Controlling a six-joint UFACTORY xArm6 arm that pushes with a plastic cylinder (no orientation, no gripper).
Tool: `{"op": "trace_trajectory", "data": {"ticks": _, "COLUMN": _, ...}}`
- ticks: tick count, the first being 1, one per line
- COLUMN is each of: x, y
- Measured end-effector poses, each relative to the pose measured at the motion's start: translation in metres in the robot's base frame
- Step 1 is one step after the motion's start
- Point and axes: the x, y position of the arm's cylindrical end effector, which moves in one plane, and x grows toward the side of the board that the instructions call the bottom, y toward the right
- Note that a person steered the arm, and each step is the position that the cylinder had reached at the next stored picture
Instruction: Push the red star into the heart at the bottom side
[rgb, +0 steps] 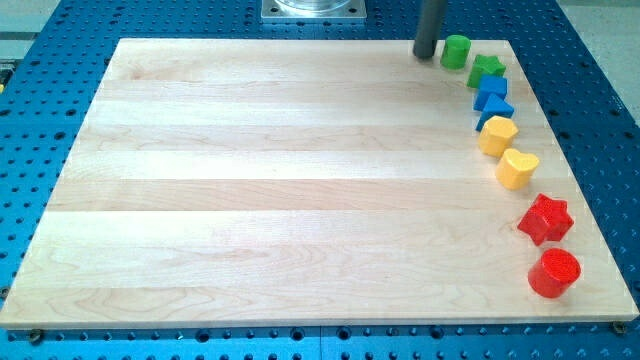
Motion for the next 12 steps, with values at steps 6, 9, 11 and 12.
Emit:
{"op": "trace_trajectory", "data": {"ticks": 6, "x": -0.014, "y": -0.088}}
{"op": "trace_trajectory", "data": {"ticks": 9, "x": 0.053, "y": -0.098}}
{"op": "trace_trajectory", "data": {"ticks": 11, "x": 0.212, "y": -0.094}}
{"op": "trace_trajectory", "data": {"ticks": 12, "x": 0.301, "y": -0.049}}
